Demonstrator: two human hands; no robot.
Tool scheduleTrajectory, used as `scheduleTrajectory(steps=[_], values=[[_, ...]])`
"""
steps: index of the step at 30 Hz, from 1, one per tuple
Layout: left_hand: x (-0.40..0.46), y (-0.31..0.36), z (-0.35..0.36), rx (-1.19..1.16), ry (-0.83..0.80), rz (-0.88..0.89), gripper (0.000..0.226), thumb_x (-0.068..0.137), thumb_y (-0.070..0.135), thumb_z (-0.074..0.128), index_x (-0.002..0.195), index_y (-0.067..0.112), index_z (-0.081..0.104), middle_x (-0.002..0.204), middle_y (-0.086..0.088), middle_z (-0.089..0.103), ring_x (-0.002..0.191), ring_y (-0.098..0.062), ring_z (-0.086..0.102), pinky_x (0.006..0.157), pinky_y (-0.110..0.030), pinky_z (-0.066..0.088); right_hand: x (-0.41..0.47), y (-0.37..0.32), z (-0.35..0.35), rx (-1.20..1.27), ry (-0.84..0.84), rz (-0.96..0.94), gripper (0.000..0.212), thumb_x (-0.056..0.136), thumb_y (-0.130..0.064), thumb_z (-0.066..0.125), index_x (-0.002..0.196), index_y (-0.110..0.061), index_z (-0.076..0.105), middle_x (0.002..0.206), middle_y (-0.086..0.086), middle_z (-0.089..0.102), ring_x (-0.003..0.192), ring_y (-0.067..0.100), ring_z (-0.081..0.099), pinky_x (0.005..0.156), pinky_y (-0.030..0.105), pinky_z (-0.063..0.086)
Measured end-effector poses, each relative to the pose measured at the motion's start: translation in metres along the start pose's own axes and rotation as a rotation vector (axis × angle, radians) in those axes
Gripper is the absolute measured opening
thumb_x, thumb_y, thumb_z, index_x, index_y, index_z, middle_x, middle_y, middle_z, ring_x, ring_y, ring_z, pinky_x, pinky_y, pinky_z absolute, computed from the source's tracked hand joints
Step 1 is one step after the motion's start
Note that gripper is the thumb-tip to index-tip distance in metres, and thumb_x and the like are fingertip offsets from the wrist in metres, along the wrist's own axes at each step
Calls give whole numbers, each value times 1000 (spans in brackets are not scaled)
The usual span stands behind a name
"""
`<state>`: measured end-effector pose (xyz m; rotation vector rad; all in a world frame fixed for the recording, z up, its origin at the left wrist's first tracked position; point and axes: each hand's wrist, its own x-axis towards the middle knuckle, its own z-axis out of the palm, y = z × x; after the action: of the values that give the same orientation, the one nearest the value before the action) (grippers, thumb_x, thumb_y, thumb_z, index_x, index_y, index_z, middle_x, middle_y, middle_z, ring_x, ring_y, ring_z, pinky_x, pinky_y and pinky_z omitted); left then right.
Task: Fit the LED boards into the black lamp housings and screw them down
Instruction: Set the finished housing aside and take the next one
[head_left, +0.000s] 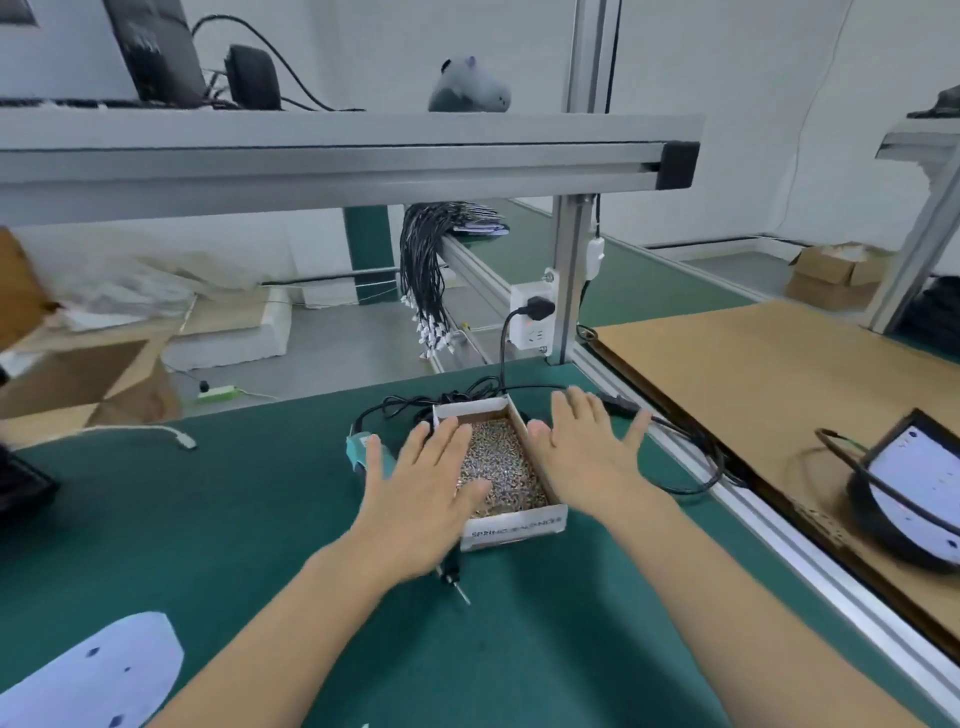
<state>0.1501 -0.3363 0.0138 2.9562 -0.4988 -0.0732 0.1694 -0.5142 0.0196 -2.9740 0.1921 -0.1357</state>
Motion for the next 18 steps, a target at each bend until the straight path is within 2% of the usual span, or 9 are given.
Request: scheduleTrajectory(steps=[4, 6, 9, 13, 15, 18], values=[[-33, -60, -14, -58, 64, -169, 59, 102, 46, 22, 153, 33, -4, 160, 15, -12, 147, -9, -13, 114, -49, -15, -8, -47, 9, 44, -22, -145, 54, 104, -40, 16, 151, -14, 14, 161, 1, 6, 148, 19, 1, 108, 66, -12], [-52, -90, -23, -46, 109, -238, 58, 103, 39, 28, 154, 30, 2, 161, 14, -6, 148, -8, -9, 116, -45, -11, -15, -71, 15, 41, -37, -216, 55, 104, -41, 16, 151, -13, 14, 161, 1, 8, 147, 18, 2, 108, 65, -12], [-81, -141, -31, -32, 184, -349, 55, 103, 28, 35, 154, 25, 15, 162, 11, 6, 148, -10, -1, 118, -40, -4, -30, -109, 29, 31, -70, -326, 56, 103, -41, 13, 153, -15, 7, 162, 1, 1, 148, 18, -3, 108, 63, -16], [-114, -208, -36, 28, 336, -566, 56, 98, 25, 50, 150, 19, 31, 159, 3, 21, 148, -18, 10, 118, -46, 5, -49, -152, 46, -22, -114, -457, 58, 103, -43, 13, 153, -14, 6, 162, 0, -2, 148, 16, -5, 106, 63, -19], [-118, -241, -36, 87, 326, -670, 60, 96, 26, 53, 149, 14, 30, 159, -2, 23, 147, -22, 13, 118, -47, 11, -57, -171, 53, -56, -141, -505, 58, 103, -42, 13, 153, -14, 5, 162, 1, -2, 148, 17, -5, 105, 63, -21], [-118, -281, -32, 104, 201, -860, 60, 95, 29, 53, 146, 8, 28, 152, -9, 34, 141, -29, 26, 114, -47, 22, -65, -190, 59, -67, -158, -551, 57, 104, -41, 13, 153, -14, 4, 162, 1, -1, 149, 18, -5, 104, 62, -22]])
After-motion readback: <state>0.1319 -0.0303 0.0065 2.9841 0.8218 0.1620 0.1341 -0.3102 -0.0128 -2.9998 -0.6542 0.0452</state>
